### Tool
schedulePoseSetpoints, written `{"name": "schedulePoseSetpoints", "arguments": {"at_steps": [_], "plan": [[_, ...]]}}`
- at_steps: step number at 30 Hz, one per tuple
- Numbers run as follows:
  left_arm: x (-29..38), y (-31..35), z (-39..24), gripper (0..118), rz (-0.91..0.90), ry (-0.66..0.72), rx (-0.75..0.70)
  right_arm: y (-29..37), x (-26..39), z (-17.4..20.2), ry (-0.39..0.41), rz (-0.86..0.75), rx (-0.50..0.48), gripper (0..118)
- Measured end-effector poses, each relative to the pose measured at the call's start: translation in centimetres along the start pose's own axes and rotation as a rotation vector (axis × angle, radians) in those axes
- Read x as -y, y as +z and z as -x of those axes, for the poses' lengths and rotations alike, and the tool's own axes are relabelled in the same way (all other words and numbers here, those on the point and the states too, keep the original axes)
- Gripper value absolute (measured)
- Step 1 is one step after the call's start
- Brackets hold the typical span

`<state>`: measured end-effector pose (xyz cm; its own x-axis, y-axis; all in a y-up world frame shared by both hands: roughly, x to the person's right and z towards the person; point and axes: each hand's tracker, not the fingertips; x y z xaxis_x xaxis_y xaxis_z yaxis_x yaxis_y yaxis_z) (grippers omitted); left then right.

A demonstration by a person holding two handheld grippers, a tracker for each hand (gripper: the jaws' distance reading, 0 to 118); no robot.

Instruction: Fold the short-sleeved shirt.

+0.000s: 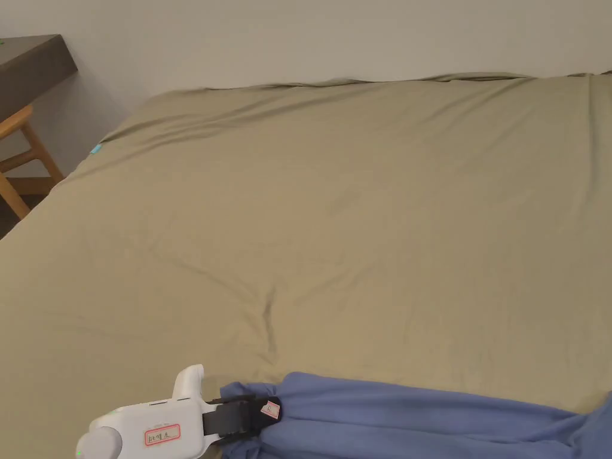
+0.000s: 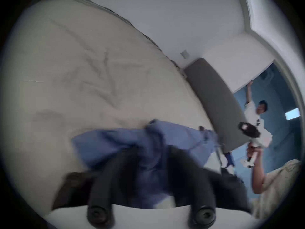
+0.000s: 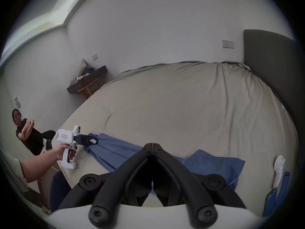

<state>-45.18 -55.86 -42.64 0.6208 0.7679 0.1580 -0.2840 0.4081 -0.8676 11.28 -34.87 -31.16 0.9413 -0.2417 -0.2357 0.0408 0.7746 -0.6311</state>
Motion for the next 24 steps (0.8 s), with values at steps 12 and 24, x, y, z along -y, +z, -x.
{"name": "schedulePoseSetpoints", "arguments": {"at_steps": [12,24], "plan": [[0.7,2.4,-9.7,4,-0.129,-0.152,-0.046,0.0,-0.5,-0.3,-0.056,-0.015,0.004,2],[2.3,-8.2,-27.3,4,0.073,-0.444,-0.175,3.5,-1.0,-3.9,-0.088,-0.075,0.1,2]]}}
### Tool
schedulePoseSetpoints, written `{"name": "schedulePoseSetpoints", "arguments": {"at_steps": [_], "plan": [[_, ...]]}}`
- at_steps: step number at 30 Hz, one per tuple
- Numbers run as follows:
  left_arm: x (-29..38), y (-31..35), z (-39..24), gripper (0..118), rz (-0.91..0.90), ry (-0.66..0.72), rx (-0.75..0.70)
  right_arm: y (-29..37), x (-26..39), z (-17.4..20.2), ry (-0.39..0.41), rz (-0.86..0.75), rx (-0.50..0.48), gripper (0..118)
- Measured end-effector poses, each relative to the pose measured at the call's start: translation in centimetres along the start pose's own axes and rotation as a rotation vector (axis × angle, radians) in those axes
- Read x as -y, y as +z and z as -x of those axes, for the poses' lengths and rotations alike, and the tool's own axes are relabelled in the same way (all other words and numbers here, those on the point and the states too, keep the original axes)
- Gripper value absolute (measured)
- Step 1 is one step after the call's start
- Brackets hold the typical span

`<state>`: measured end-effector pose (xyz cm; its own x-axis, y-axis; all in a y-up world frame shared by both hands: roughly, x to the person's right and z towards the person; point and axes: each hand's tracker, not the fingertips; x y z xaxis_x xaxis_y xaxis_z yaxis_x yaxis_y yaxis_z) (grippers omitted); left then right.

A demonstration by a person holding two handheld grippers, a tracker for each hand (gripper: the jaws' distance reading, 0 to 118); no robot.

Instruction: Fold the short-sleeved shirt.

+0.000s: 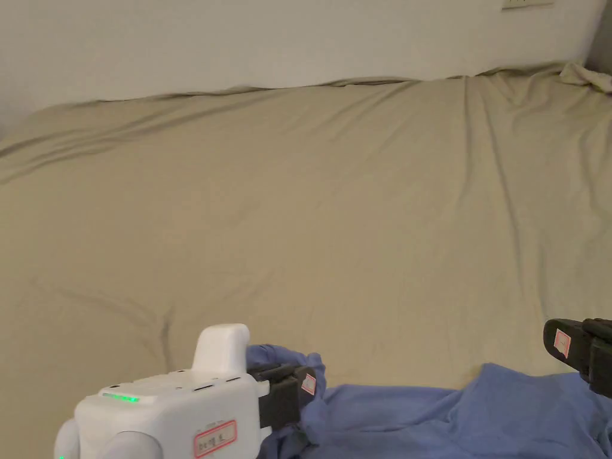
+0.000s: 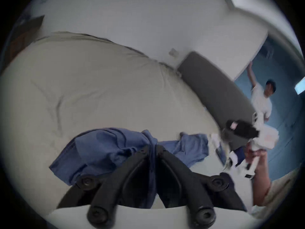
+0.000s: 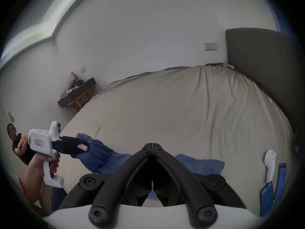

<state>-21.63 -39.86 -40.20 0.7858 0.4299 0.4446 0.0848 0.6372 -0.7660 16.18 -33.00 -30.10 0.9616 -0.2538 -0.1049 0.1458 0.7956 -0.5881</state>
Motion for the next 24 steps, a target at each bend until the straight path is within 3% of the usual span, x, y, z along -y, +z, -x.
{"name": "schedulePoseSetpoints", "arguments": {"at_steps": [3,6,10,11,13,14,15,16,18,19,21,22,23,24], "plan": [[1.1,-5.6,-3.5,4,0.081,-0.051,-0.056,0.5,0.2,-0.7,0.001,0.009,0.024,2],[2.6,-10.3,-3.9,4,0.146,0.017,-0.051,0.9,0.7,-1.1,0.01,0.017,0.035,2],[5.2,-13.1,-3.9,4,0.186,-0.014,-0.117,1.1,1.0,-1.2,0.02,0.024,0.037,2],[5.8,-13.2,-3.8,26,0.171,-0.011,-0.107,1.0,1.1,-1.2,0.02,0.027,0.032,2],[5.7,-12.0,-3.8,94,0.095,-0.004,-0.005,0.6,1.4,-1.0,0.021,0.038,0.016,2],[5.0,-10.9,-4.2,94,0.118,0.047,0.103,0.5,1.5,-1.0,0.021,0.041,0.013,2],[4.0,-9.2,-4.7,103,0.119,0.11,0.139,0.4,1.6,-0.9,0.023,0.042,0.008,2],[3.5,-7.0,-4.8,117,0.04,0.16,0.155,0.4,1.6,-0.9,0.023,0.041,0.005,2],[1.6,-1.3,-4.3,118,-0.225,0.129,0.188,0.7,1.6,-1.0,0.006,0.031,-0.01,2],[1.0,0.6,-3.9,118,-0.242,0.091,0.148,0.9,1.5,-1.1,-0.007,0.026,-0.015,2],[0.0,3.3,-2.6,118,-0.204,-0.003,-0.099,1.2,1.4,-1.2,-0.017,0.017,-0.024,2],[0.0,3.9,-2.0,106,-0.203,-0.045,-0.183,1.2,1.3,-1.3,-0.02,0.009,-0.02,2],[0.1,3.8,-1.3,46,-0.199,-0.079,-0.273,1.2,1.3,-1.3,-0.022,0.004,-0.018,2],[0.5,2.8,-0.7,0,-0.174,-0.102,-0.373,1.3,1.2,-1.3,-0.025,0.003,-0.017,2]]}}
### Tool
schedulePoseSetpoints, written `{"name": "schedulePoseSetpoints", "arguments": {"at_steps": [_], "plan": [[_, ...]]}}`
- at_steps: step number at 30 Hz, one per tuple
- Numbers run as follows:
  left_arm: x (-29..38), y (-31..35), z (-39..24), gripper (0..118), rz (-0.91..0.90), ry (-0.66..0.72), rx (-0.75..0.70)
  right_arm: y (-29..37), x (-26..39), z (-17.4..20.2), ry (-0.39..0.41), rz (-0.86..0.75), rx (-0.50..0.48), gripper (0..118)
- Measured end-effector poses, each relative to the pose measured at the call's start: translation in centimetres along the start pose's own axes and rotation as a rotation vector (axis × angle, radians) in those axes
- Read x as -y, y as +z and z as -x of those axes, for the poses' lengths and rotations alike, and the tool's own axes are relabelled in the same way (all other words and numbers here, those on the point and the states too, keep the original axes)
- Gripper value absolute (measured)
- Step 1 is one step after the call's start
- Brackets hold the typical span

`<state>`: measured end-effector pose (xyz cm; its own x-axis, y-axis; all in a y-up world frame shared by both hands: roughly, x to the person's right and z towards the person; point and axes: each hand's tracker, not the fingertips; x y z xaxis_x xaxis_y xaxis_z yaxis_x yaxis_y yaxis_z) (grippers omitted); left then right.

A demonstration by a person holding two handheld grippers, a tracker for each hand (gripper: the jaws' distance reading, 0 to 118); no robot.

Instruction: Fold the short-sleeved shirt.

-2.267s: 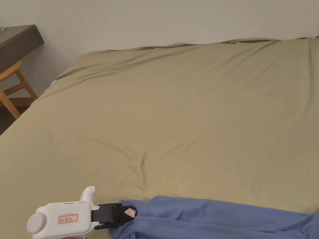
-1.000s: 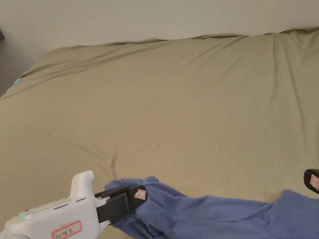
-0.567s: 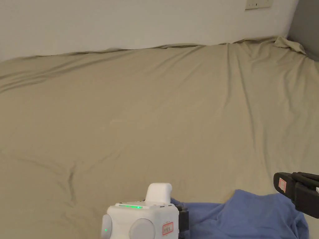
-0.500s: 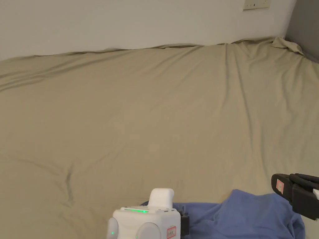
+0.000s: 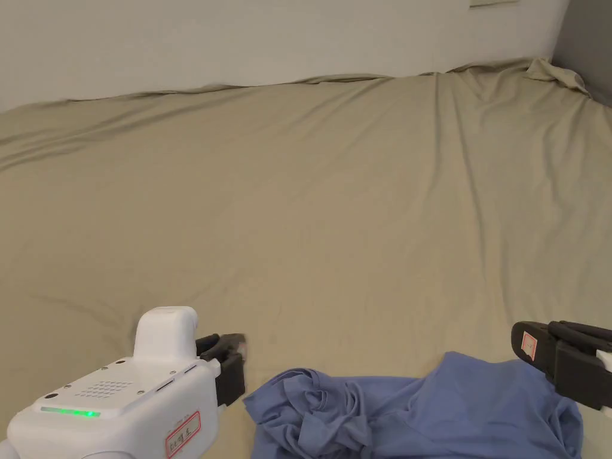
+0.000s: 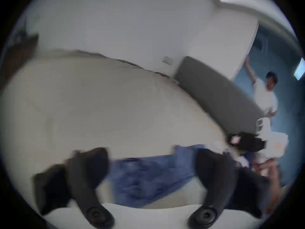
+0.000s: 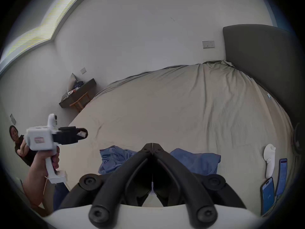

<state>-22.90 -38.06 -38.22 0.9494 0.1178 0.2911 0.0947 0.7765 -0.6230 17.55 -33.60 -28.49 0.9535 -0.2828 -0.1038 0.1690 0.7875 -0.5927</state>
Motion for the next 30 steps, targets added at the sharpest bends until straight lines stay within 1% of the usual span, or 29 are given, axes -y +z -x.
{"name": "schedulePoseSetpoints", "arguments": {"at_steps": [1,2,4,7,9,10,11,13,15,16,18,19,21,25,28,30], "plan": [[1.1,-1.3,0.1,0,0.018,0.015,0.005,0.0,0.0,0.0,-0.005,-0.001,0.002,2],[2.1,-2.6,0.4,0,0.091,0.024,0.07,0.0,0.0,0.0,-0.006,-0.002,0.004,2],[4.0,-5.2,-0.6,0,0.153,0.063,0.088,0.0,0.0,0.1,-0.007,0.002,0.007,2],[6.0,-8.4,-3.4,0,0.226,-0.03,0.112,0.0,0.1,0.2,-0.002,0.011,0.01,2],[7.0,-9.6,-4.8,0,0.274,0.007,0.132,0.2,0.0,0.2,0.002,0.013,0.012,2],[7.5,-9.7,-5.5,0,0.274,0.029,0.141,0.3,0.0,0.2,0.002,0.012,0.015,2],[7.9,-9.3,-6.6,0,0.23,0.025,0.148,0.4,-0.1,0.1,0.003,0.014,0.018,2],[7.3,-8.4,-8.7,0,0.208,0.007,0.179,0.5,-0.1,0.0,0.004,0.015,0.022,2],[7.8,-9.1,-11.3,0,0.211,-0.043,0.222,0.4,-0.1,-0.2,-0.004,0.019,0.016,2],[8.0,-9.5,-12.6,0,0.238,-0.081,0.212,0.4,0.0,-0.3,-0.008,0.022,0.013,2],[8.0,-9.3,-15.4,0,0.172,-0.178,0.175,0.3,0.1,-0.2,-0.01,0.026,0.018,2],[8.2,-9.8,-16.3,0,0.18,-0.173,0.22,0.3,0.2,-0.2,-0.009,0.029,0.018,2],[8.2,-11.7,-18.0,0,0.286,-0.141,0.294,0.3,0.3,-0.1,-0.009,0.035,0.014,2],[8.3,-12.9,-21.0,0,0.288,-0.187,0.31,0.8,0.4,0.1,0.002,0.034,0.008,2],[6.7,-11.7,-19.8,0,0.282,-0.064,0.434,1.5,0.0,0.1,-0.006,-0.016,-0.018,2],[4.8,-9.1,-16.8,0,0.224,0.05,0.521,2.0,-0.5,0.1,-0.031,-0.054,-0.05,2]]}}
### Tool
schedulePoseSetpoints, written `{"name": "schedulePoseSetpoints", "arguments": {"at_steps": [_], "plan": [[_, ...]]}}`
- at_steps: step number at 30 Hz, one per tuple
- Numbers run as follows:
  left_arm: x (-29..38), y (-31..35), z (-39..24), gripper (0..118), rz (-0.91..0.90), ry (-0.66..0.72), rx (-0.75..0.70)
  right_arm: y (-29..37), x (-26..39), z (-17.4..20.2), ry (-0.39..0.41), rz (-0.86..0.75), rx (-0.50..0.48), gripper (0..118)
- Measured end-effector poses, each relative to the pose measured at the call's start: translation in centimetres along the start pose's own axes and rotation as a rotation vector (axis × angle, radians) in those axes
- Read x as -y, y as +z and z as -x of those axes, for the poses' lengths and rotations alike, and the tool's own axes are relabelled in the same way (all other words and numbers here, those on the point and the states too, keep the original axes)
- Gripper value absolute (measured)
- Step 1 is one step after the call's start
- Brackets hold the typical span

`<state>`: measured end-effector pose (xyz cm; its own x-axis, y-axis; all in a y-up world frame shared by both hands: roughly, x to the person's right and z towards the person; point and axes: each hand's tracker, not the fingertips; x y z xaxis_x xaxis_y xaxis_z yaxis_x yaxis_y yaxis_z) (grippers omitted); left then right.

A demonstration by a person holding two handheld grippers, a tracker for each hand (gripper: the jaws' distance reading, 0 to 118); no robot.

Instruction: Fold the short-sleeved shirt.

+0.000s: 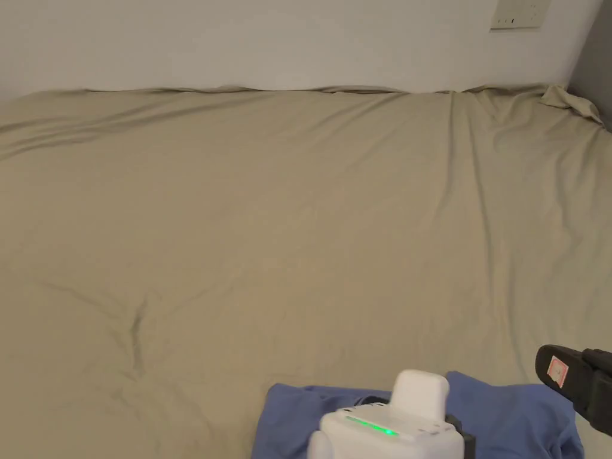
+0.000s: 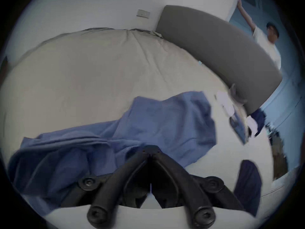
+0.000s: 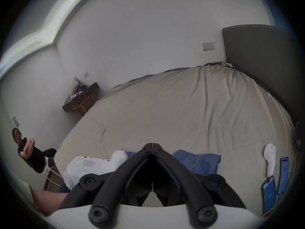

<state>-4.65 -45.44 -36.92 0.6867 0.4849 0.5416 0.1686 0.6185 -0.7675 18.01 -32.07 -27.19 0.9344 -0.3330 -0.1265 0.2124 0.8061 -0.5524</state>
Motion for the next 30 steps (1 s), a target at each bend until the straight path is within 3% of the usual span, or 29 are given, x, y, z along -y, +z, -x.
{"name": "schedulePoseSetpoints", "arguments": {"at_steps": [4,5,7,8,10,16,20,24,25,26,27,30], "plan": [[-1.4,9.7,7.2,0,-0.144,0.168,0.157,0.4,-1.0,0.1,-0.024,-0.017,-0.048,2],[-1.4,11.1,9.0,14,-0.131,0.146,0.13,0.3,-1.0,0.3,-0.022,-0.018,-0.049,2],[-1.2,13.1,12.7,103,-0.092,0.097,0.004,0.0,-1.0,0.5,-0.016,-0.012,-0.065,2],[-0.8,13.1,14.4,118,-0.034,0.102,-0.027,-0.2,-0.9,0.6,-0.016,-0.004,-0.072,2],[0.2,14.3,17.9,118,0.014,0.144,-0.056,-0.7,-0.5,0.7,-0.022,0.008,-0.082,2],[3.4,9.8,21.6,118,0.06,0.425,0.059,-1.6,-0.1,1.0,-0.033,0.052,-0.104,2],[3.8,7.6,20.5,118,-0.012,0.341,0.044,-1.6,-0.7,1.0,-0.03,0.055,-0.122,2],[3.0,6.3,19.2,117,0.025,0.433,0.12,-1.5,-1.1,1.3,-0.036,0.048,-0.141,2],[3.0,5.8,18.4,94,0.044,0.426,0.119,-1.6,-1.1,1.4,-0.034,0.046,-0.138,2],[3.2,5.4,17.2,33,0.045,0.364,0.031,-1.6,-1.1,1.4,-0.032,0.045,-0.134,2],[3.5,4.7,16.7,12,0.057,0.289,-0.05,-1.6,-1.1,1.4,-0.033,0.044,-0.132,2],[4.3,5.3,17.9,12,-0.007,0.474,0.038,-1.4,-1.0,1.4,-0.042,0.04,-0.124,2]]}}
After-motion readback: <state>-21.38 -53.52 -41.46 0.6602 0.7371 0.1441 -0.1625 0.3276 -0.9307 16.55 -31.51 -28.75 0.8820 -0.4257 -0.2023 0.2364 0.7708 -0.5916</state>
